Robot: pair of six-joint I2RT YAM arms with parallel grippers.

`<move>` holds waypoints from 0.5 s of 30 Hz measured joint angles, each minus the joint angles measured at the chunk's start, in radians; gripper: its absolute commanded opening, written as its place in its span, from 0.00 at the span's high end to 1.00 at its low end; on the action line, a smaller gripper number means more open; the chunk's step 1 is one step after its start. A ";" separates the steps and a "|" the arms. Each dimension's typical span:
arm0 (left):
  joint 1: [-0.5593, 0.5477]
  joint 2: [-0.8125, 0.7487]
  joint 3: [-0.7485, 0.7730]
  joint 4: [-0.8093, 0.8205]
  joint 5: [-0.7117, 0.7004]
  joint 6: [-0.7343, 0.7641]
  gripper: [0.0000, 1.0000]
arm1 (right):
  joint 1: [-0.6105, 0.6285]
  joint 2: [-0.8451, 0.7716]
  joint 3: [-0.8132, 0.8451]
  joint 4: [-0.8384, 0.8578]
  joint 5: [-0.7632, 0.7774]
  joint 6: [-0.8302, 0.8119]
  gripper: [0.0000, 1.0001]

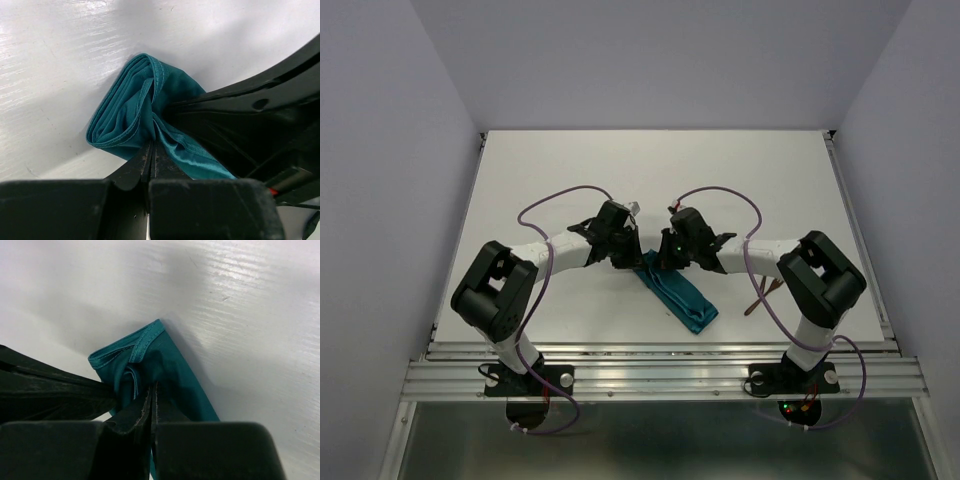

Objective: Fold the napkin into a case and place the utensils inside
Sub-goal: Grasp the top corner of the smaller rectangle folded napkin from the folded napkin.

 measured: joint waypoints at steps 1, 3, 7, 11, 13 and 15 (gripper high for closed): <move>0.001 0.000 0.002 -0.003 0.000 0.001 1.00 | 0.000 0.008 0.000 0.000 -0.010 -0.002 0.99; 0.002 0.000 0.003 -0.004 0.003 0.001 1.00 | 0.000 0.023 0.005 0.000 -0.032 -0.006 0.99; 0.003 0.000 0.008 -0.007 0.006 0.002 1.00 | 0.000 0.040 0.024 0.006 -0.076 -0.018 0.99; 0.003 0.000 0.010 -0.008 0.008 0.004 1.00 | 0.001 0.040 0.023 0.038 -0.126 -0.027 0.99; 0.003 0.000 0.012 -0.012 0.012 0.005 1.00 | 0.001 0.040 0.024 0.050 -0.151 -0.037 0.99; 0.003 0.000 0.016 -0.019 0.015 0.006 1.00 | 0.000 0.040 0.023 0.054 -0.164 -0.045 0.99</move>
